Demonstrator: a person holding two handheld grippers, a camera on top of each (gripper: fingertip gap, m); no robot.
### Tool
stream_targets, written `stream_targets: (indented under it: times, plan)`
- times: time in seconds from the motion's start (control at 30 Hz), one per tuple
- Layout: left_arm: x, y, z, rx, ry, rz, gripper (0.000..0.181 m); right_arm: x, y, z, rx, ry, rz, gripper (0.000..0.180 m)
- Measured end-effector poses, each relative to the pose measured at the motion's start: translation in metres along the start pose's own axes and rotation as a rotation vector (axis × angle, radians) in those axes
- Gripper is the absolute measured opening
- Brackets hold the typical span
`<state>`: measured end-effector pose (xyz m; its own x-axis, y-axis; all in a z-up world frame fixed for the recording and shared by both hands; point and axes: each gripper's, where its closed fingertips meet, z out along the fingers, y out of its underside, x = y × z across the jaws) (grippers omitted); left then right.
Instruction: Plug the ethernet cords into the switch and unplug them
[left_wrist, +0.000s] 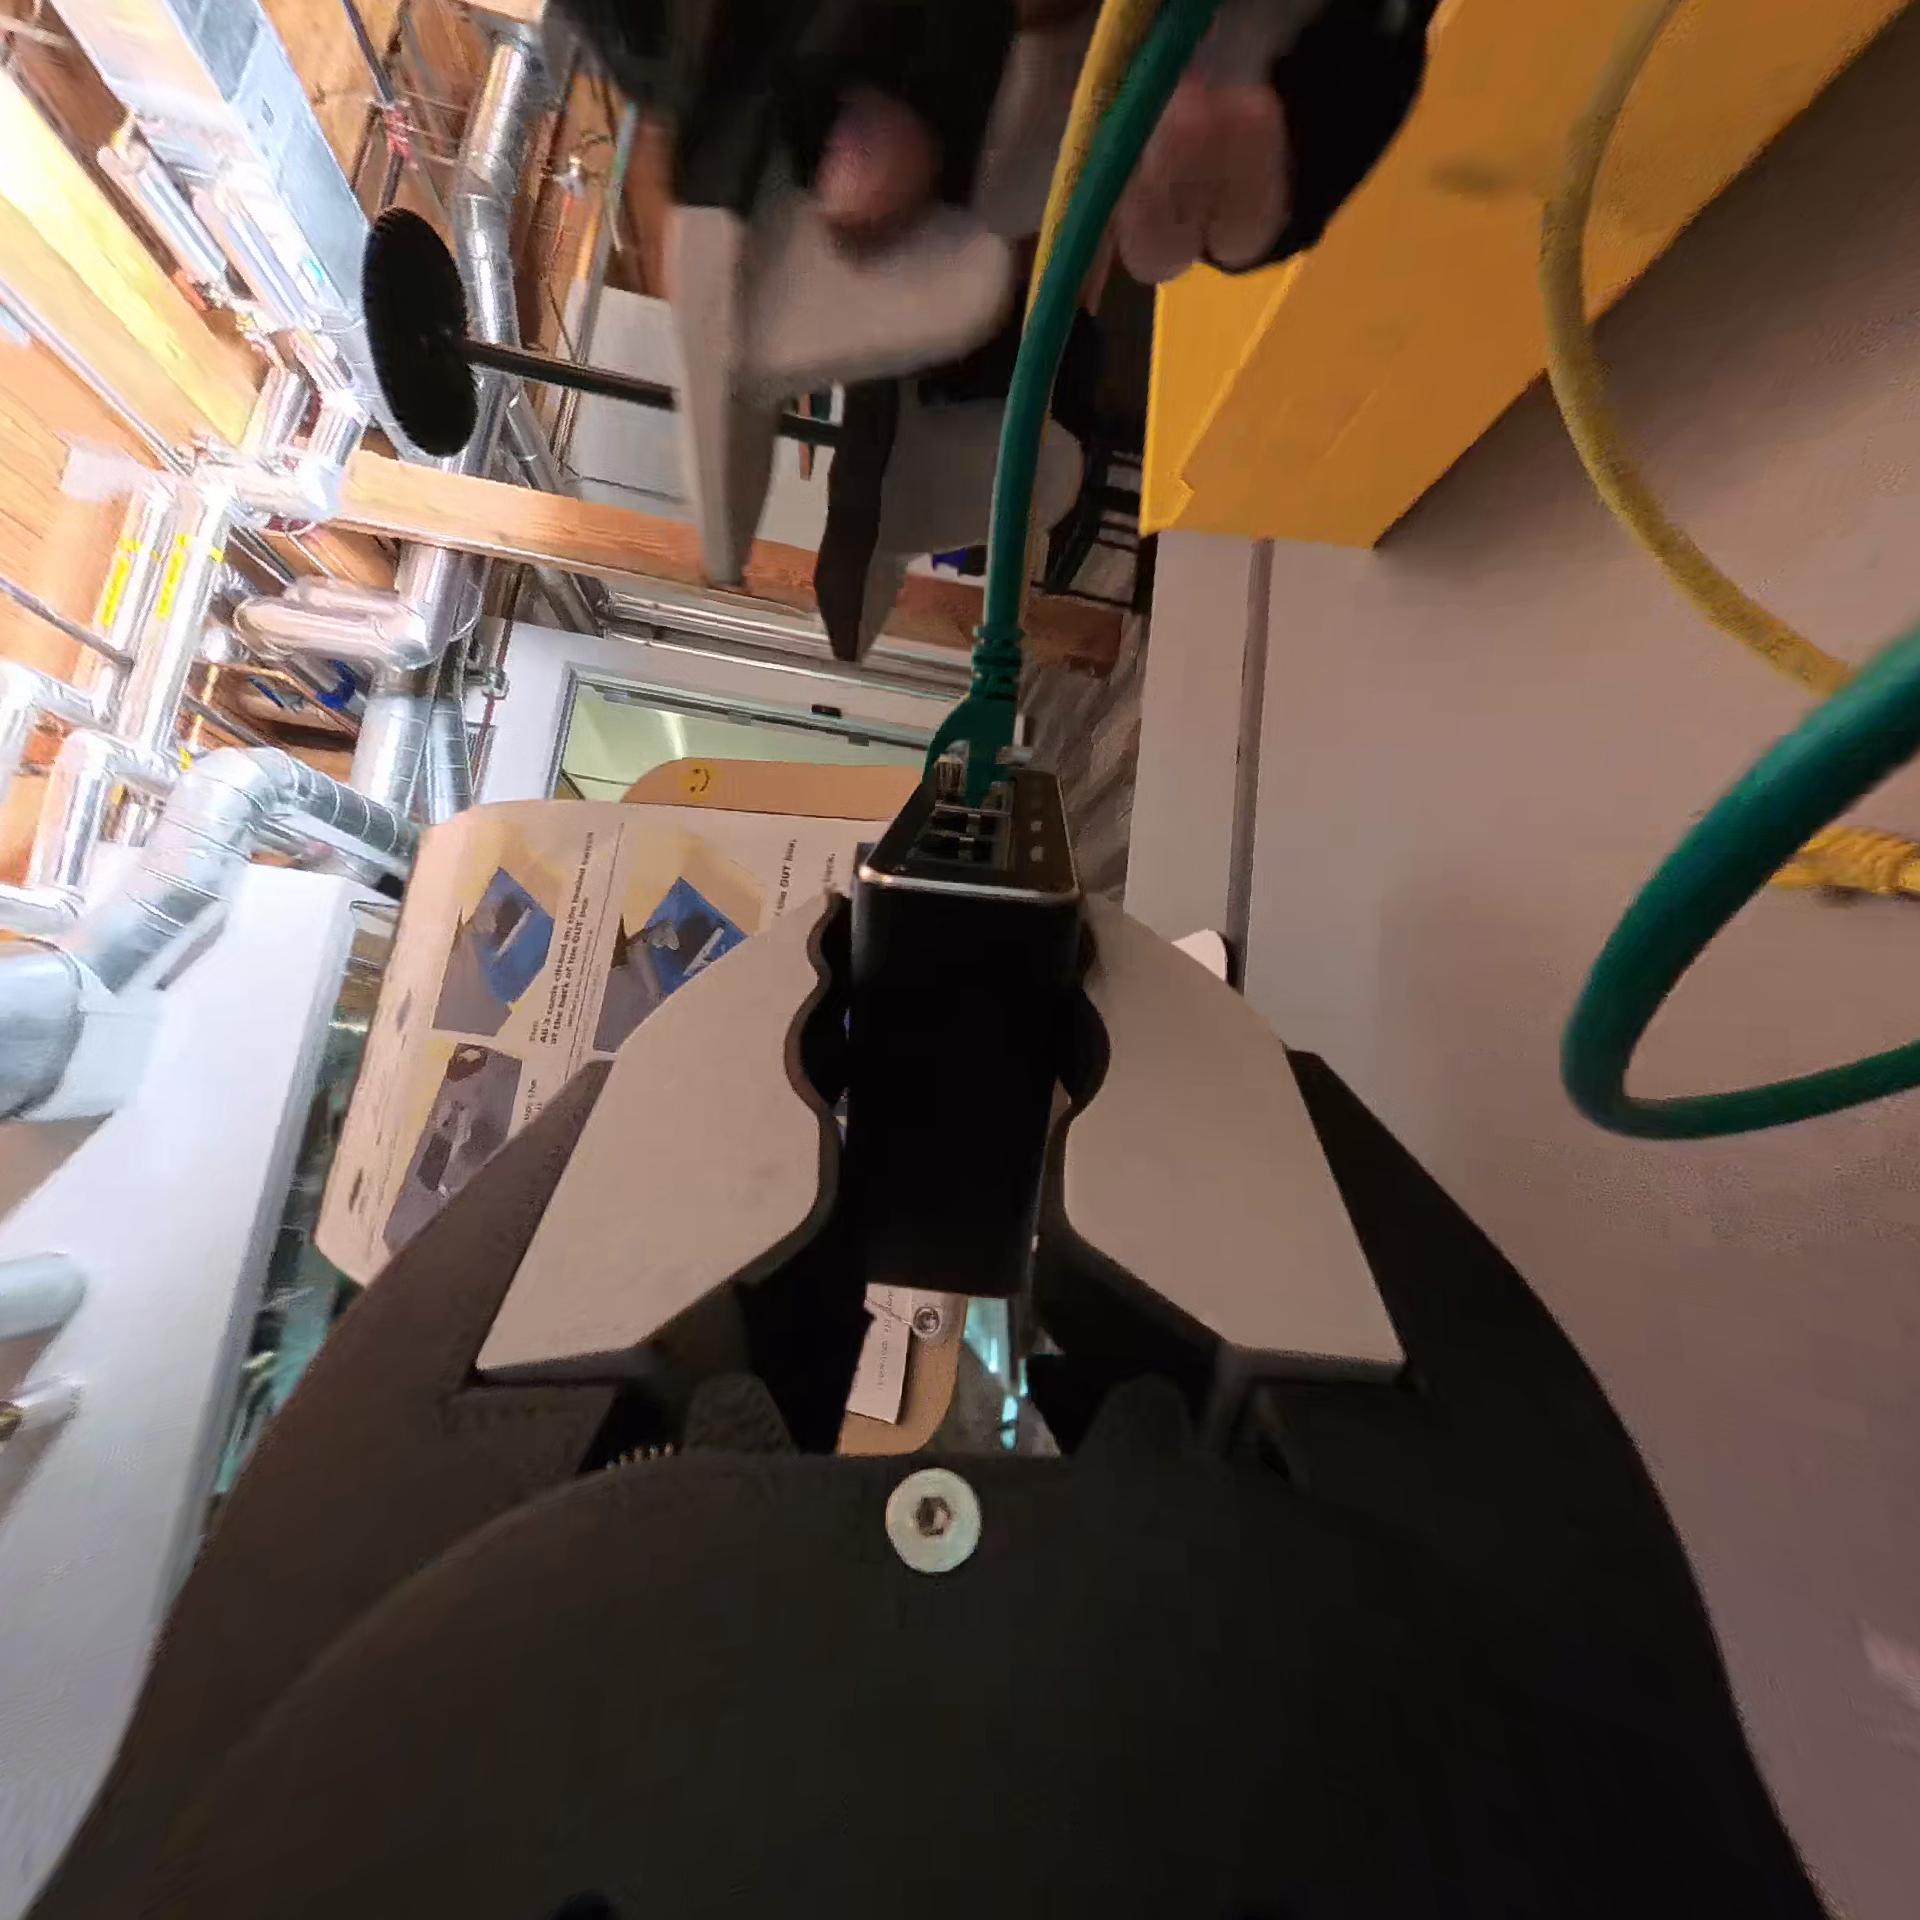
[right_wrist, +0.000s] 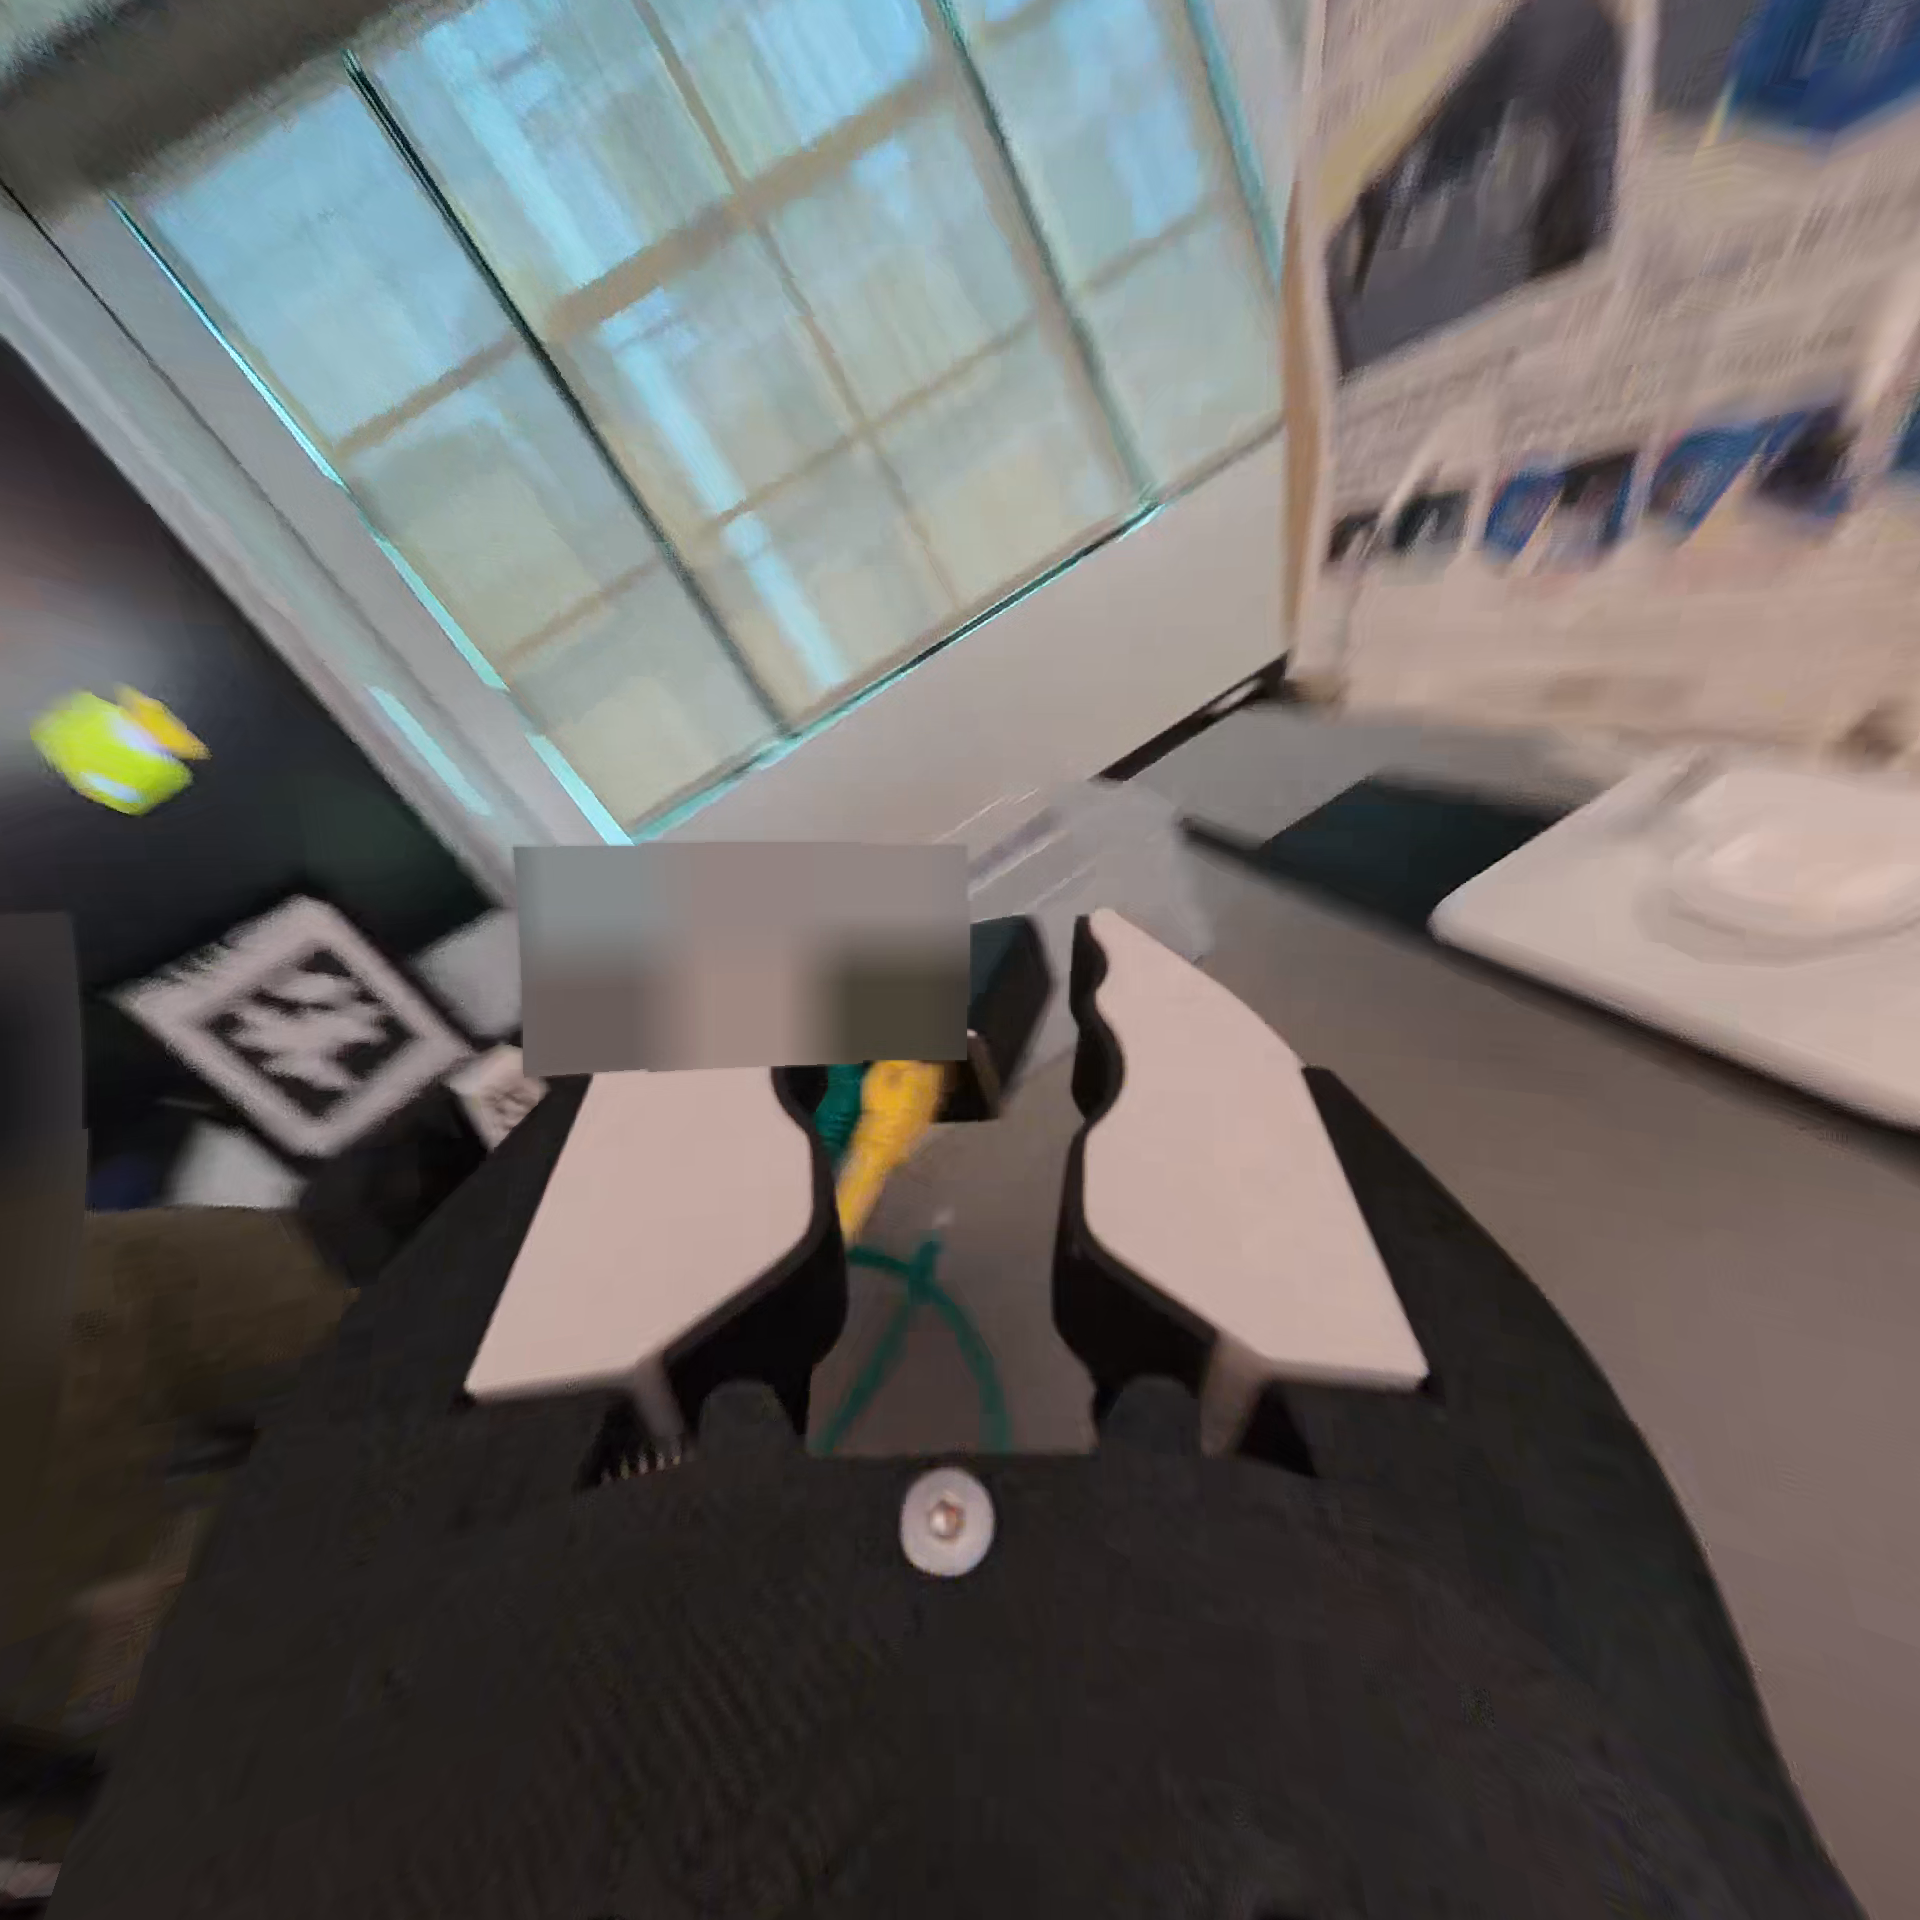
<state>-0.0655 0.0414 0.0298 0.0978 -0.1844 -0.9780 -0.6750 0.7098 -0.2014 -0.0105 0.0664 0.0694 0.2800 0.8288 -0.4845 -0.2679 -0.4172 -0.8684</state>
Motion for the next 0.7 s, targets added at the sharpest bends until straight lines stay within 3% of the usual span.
stream_targets:
  times: [0.1, 0.2, 0.27, 0.33, 0.57, 0.7]
  plan:
    - [-0.019, -0.015, -0.014, 0.062, 0.012, -0.101, 0.037, -0.007, -0.015, -0.012, 0.05, 0.124, -0.441, 0.041]
    - [-0.039, -0.042, -0.032, 0.206, 0.036, -0.254, 0.037, -0.023, 0.002, -0.008, -0.063, 0.181, -0.843, 0.048]
    - [-0.049, -0.06, -0.045, 0.297, 0.061, -0.341, 0.037, -0.048, 0.027, 0.003, -0.129, 0.087, -1.067, 0.057]
    - [-0.054, -0.072, -0.055, 0.364, 0.104, -0.4, 0.037, -0.072, 0.045, 0.014, -0.142, 0.009, -1.231, 0.053]
    - [-0.046, -0.102, -0.079, 0.536, 0.317, -0.519, 0.038, -0.117, 0.057, 0.022, -0.129, -0.11, -1.344, 0.033]
    - [-0.043, -0.094, -0.071, 0.466, 0.304, -0.514, 0.039, -0.109, 0.056, 0.018, -0.235, -0.075, -1.325, 0.033]
